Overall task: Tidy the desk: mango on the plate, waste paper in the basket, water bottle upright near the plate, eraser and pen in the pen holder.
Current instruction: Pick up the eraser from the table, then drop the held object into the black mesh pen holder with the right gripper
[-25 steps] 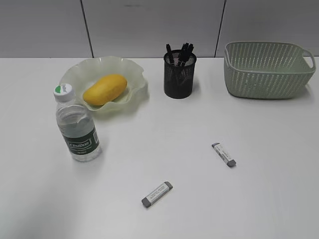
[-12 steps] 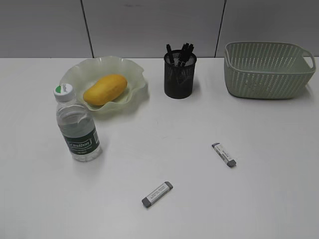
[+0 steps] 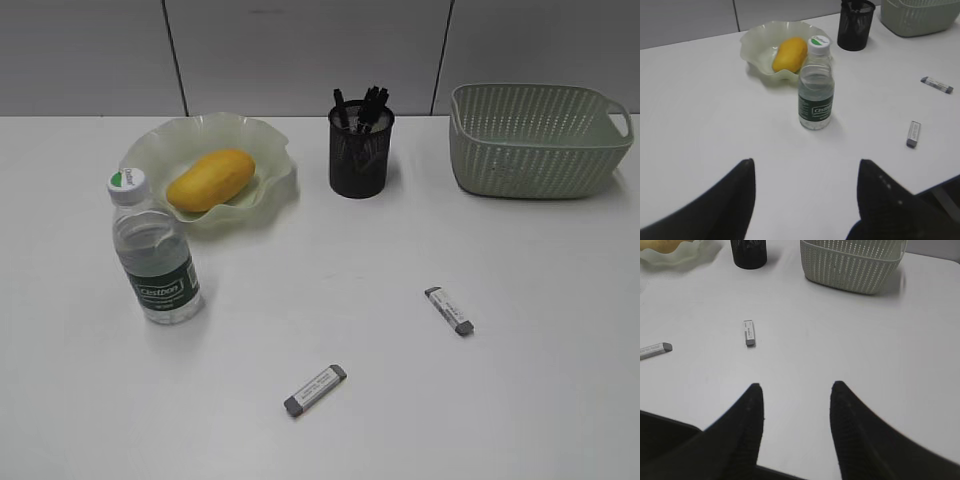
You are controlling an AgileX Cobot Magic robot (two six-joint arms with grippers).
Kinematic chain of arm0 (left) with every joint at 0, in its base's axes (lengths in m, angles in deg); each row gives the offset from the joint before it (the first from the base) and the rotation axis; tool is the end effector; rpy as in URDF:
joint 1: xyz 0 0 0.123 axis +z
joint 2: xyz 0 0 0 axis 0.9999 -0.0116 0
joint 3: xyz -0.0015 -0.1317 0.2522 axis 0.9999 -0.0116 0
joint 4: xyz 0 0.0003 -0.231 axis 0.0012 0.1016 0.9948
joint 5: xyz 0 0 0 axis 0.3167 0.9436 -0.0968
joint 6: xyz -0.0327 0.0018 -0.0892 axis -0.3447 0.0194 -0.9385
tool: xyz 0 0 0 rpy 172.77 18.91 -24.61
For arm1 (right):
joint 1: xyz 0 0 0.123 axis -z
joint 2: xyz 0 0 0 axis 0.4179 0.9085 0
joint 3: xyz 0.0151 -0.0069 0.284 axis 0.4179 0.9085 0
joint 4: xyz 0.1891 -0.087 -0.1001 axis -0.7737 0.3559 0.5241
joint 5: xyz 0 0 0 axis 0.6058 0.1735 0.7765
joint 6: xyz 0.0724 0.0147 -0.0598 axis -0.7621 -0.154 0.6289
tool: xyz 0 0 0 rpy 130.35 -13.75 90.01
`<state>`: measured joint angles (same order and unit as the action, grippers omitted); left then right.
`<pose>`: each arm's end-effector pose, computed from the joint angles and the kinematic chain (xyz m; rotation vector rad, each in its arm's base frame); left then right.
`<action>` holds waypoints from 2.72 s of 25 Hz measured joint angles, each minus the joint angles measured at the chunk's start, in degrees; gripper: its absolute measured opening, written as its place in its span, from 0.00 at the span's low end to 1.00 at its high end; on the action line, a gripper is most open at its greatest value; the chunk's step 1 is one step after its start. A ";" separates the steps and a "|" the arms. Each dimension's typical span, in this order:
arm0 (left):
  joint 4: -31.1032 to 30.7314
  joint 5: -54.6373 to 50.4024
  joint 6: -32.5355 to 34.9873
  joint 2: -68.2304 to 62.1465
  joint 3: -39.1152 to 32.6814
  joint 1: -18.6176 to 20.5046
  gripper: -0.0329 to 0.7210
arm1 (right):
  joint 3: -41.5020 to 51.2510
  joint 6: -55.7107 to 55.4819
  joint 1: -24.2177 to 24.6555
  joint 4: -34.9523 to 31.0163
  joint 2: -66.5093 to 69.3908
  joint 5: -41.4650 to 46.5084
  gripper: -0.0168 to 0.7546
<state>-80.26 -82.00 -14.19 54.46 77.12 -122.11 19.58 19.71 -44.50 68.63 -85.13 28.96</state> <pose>-0.0135 0.0225 0.2764 0.3831 1.9768 -0.3145 -0.0159 -0.0101 0.2713 -0.3280 1.9869 0.1712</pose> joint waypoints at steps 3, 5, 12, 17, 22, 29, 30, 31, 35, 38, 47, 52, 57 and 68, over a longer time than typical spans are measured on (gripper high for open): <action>-0.07 -0.05 0.00 0.49 0.00 3.80 0.68 | -1.11 0.00 0.00 -0.16 4.95 -3.53 0.49; -0.18 -0.04 0.00 0.49 0.00 6.94 0.68 | -1.15 0.97 0.00 -0.46 12.29 -7.93 0.49; -0.43 -0.04 0.00 0.49 0.00 14.71 0.66 | -5.32 5.22 0.00 -4.60 55.12 -25.56 0.49; -0.43 -0.04 0.00 0.49 0.00 15.72 0.62 | -18.56 5.55 -0.20 -7.33 84.50 -27.61 0.49; -0.43 -0.04 0.00 0.49 0.00 15.83 0.59 | -30.85 5.74 -3.38 -7.67 103.95 -25.78 0.51; -0.43 -0.04 0.00 0.49 0.00 15.83 0.55 | -39.14 3.42 -5.90 -8.10 117.10 -22.62 0.52; -0.43 -0.04 0.00 0.49 0.00 15.83 0.55 | -39.40 3.29 -5.90 -8.10 117.95 -22.43 0.52; -0.43 -0.04 0.00 0.49 0.00 15.83 0.55 | -39.80 3.14 -5.90 -7.92 118.25 -22.36 0.52; -0.43 -0.04 0.00 0.49 0.00 15.83 0.55 | -40.38 3.03 -5.90 -7.30 118.71 -22.54 0.41; -0.43 -0.04 0.00 0.49 0.00 15.83 0.55 | -40.73 2.96 -5.90 -6.99 118.67 -23.20 0.24; -0.43 0.01 0.00 0.49 0.00 15.83 0.55 | -41.45 2.96 -5.90 -7.16 107.23 -64.76 0.23; -0.43 0.01 0.00 0.49 0.00 15.83 0.53 | -42.06 2.96 -5.90 -6.77 111.18 -95.14 0.23; -0.43 0.01 0.00 0.49 0.00 15.83 0.50 | -45.65 2.96 -5.90 -5.08 121.27 -99.77 0.23; -0.43 0.01 0.00 0.49 0.00 15.83 0.39 | -47.96 2.96 -5.90 -4.90 119.40 -75.32 0.70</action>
<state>-80.69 -81.99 -14.19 54.95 77.12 -106.28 -28.38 22.67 -50.40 63.73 34.27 -46.37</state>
